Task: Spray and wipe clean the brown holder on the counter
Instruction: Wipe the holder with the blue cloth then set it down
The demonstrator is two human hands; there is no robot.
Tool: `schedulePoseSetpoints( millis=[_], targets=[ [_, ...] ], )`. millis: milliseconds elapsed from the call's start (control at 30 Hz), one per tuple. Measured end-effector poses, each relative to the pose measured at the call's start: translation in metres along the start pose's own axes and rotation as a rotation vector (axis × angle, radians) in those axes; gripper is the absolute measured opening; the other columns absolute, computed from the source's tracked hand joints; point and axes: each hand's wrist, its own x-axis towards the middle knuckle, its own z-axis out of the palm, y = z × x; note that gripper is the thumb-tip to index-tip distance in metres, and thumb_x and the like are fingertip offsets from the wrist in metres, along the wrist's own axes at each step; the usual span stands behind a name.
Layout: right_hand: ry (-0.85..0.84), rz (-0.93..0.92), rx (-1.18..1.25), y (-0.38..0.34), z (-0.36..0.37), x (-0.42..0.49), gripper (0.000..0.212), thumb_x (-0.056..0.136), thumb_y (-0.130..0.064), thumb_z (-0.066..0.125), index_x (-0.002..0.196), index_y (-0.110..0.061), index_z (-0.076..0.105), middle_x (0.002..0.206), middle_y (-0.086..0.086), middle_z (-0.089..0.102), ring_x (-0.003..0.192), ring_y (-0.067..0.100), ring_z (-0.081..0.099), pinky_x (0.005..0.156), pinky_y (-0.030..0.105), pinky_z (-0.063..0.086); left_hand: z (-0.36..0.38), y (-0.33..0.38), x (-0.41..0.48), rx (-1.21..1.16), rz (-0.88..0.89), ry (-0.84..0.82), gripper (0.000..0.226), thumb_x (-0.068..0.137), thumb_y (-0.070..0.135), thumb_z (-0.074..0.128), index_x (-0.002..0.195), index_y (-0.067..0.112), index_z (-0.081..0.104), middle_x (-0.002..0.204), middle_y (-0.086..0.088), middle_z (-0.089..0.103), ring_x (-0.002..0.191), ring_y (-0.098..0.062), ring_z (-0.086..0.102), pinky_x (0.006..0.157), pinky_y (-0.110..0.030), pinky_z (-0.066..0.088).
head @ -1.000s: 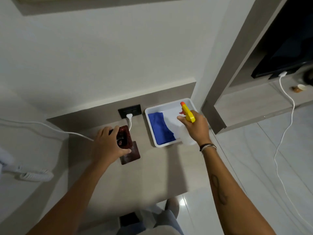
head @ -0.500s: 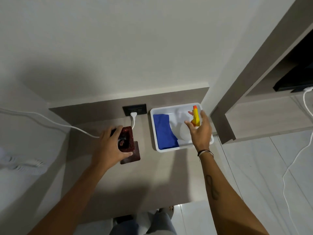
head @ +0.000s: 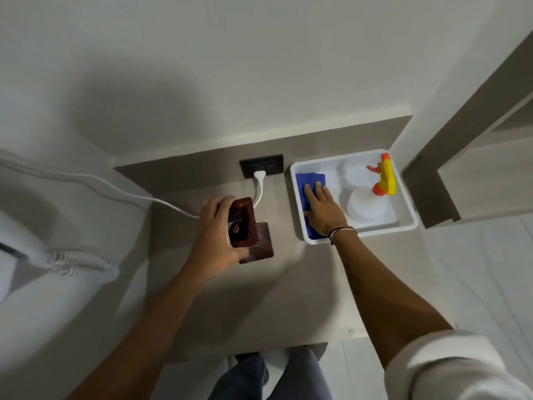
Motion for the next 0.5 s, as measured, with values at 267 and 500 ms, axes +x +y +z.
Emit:
schedulePoseSetpoints(
  millis=[267, 500],
  targets=[
    [0.604, 0.253, 0.441, -0.023, -0.008, -0.023, 0.04, 0.104, -0.006, 0.051, 0.143, -0.007, 0.06, 0.127, 0.019, 0.073, 0.113, 0.037, 0.069, 0.103, 0.04, 0.055, -0.018, -0.054, -0.02, -0.216, -0.026, 0.031, 0.103, 0.056, 0.013, 0.087, 0.148, 0.027, 0.043, 0.144, 0.004, 0.036, 0.132, -0.014, 0.048, 0.112, -0.024, 0.044],
    [0.648, -0.246, 0.888, -0.168, 0.046, -0.123, 0.067, 0.094, -0.002, 0.052, 0.16, -0.014, 0.043, 0.163, 0.005, 0.048, 0.141, 0.015, 0.051, 0.123, 0.025, 0.039, -0.021, -0.067, -0.03, -0.378, -0.061, 0.018, 0.097, 0.056, 0.007, 0.08, 0.146, 0.021, 0.044, 0.138, 0.0, 0.042, 0.124, 0.013, 0.05, 0.101, -0.008, 0.044]
  ],
)
